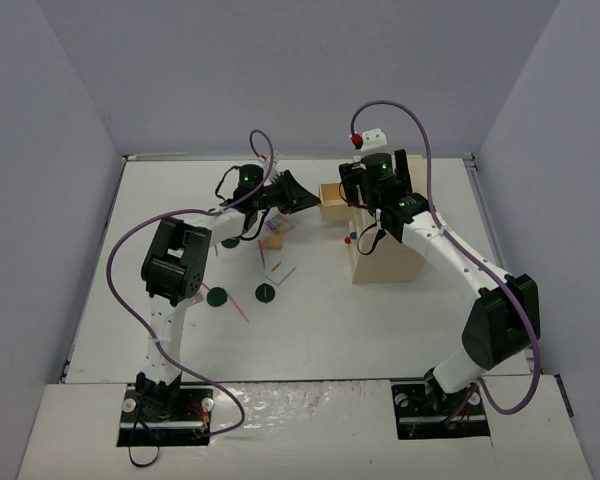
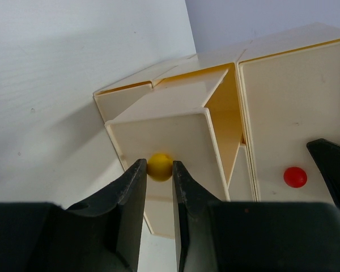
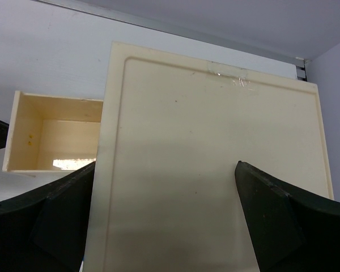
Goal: Organize the makeup
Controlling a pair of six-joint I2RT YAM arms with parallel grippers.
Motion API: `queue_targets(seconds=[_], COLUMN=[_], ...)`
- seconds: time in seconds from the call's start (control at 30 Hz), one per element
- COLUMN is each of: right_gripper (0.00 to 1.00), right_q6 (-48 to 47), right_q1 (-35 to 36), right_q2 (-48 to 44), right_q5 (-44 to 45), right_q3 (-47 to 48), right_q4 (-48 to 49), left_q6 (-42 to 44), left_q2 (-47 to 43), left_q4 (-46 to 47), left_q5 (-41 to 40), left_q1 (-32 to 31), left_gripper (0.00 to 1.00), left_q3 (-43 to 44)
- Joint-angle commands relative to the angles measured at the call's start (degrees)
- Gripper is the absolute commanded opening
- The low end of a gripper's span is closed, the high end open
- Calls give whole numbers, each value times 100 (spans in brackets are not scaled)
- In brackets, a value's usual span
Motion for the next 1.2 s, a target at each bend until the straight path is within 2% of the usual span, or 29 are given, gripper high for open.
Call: queue_targets(seconds=[0.0,0.63,0.67,0.73,0.8,0.87,1.07,1.17], right_gripper=[95,95,95,95,96,96,96,96], right_q6=[-24,-135,-157,-177,-177,-185,-236,-273], right_q1=[-148,-157,-153,-148,-142,-147,-148,-148], right_q2=[185,87,58,3,-58,-92,-221,-312], right_q5=[473,59,-9,-154,-288,-400,-642,-761], right_q3=[-11,1,6,14,15,15,31,61], right_q4=[-291,-291,-295,-309,-309,-309,-334,-376], left_q6=[486,985,1036,1176,1244,1369,1519,1722], left_q2=[-506,-741,-754,-779,-786,-802,-929,-1037], left_q4=[-607,-1458,-1549,-1792,-1923,-2132,-2487,-2905], left_q5=[111,-16,-55,-97,-122,-161,-230,-349], left_q1=[279,411,411,411,411,411,411,420], left_gripper=[0,1,4,16,20,34,61,68], left_q3=[225,572,601,696,761,857,1122,1292])
